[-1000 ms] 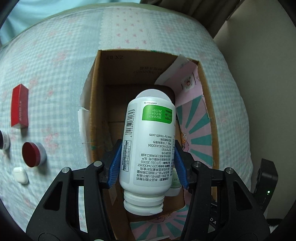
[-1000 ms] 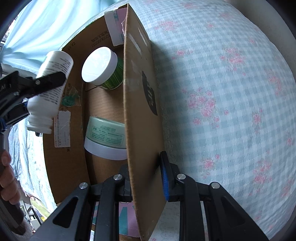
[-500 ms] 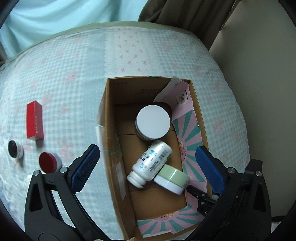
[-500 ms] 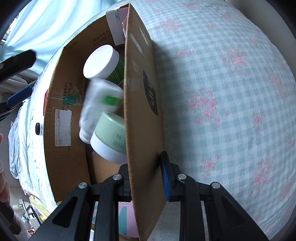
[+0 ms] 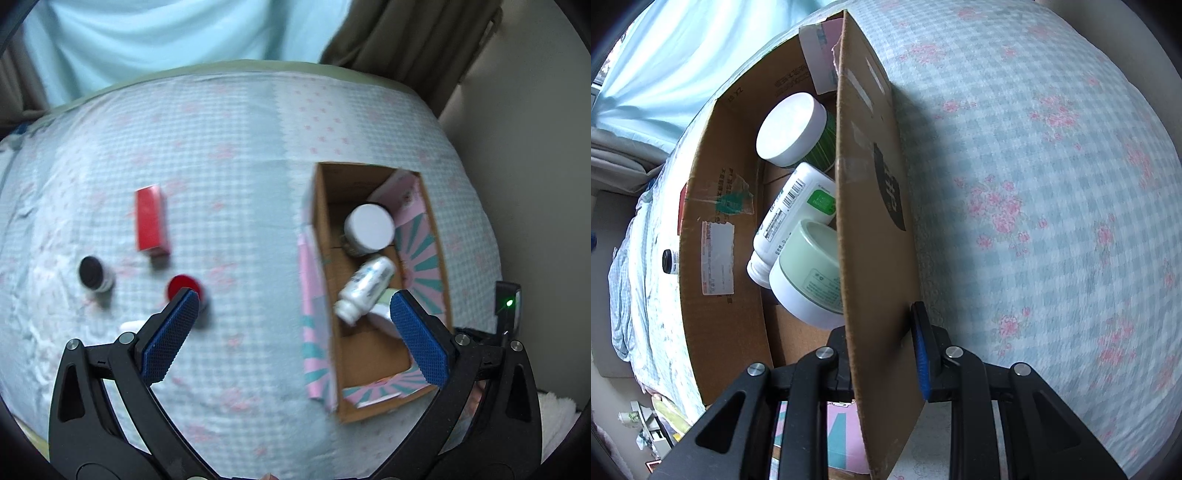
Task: Organize rigid objects
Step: 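Move the left tool back over the black-lidded jar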
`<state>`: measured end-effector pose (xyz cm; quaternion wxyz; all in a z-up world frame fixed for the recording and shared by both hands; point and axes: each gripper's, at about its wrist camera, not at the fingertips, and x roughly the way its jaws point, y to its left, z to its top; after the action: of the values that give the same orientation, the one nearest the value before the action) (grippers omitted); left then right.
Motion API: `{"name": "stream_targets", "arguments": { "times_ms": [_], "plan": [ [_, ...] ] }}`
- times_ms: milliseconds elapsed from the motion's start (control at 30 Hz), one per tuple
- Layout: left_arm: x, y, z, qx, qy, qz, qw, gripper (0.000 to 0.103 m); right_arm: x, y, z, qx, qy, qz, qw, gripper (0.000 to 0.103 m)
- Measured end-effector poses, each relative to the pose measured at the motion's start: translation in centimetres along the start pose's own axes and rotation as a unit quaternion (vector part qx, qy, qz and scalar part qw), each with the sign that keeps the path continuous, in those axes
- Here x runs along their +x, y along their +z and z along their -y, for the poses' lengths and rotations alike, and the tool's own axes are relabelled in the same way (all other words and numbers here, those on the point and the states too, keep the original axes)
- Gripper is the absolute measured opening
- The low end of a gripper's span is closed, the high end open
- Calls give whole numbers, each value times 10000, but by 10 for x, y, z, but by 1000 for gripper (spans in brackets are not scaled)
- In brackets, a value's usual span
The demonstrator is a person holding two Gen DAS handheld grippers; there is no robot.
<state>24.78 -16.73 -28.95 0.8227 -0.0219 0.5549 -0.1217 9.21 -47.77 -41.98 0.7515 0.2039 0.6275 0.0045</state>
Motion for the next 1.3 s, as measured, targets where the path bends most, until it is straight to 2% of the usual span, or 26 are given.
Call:
{"name": "stream_targets", "arguments": {
  "times_ms": [167,367,533,700,933,1100,1200,1267,1300],
  "plan": [
    [-14,-22,-68,-337,448,111,9984,103,-1,-1,-2,78,-47,35,10000,22],
    [-22,-45,-150,-862,977,337,9909,103,-6,-7,0,241,-64,160,9996,22],
    [-14,-60,-204,-822,1077,574,9891,103,-13,-14,1,320,-74,276,9991,20],
    [30,-65,-246,-623,982,574,9915,103,-15,-20,2,446,-128,348,9983,20],
    [103,-58,-284,-550,815,598,9934,102,-19,-29,4,622,-201,470,9968,19],
    [141,-61,-297,-540,781,685,9931,98,-18,-31,1,722,-295,493,9957,19],
    [153,-64,-297,-456,684,731,9939,90,-17,-32,1,767,-316,510,9952,18],
    [158,-65,-295,-386,699,724,9942,76,-17,-33,0,802,-338,521,9948,18],
    [160,-64,-294,-357,715,747,9940,75,-17,-33,0,828,-344,529,9946,18]
  ]
}}
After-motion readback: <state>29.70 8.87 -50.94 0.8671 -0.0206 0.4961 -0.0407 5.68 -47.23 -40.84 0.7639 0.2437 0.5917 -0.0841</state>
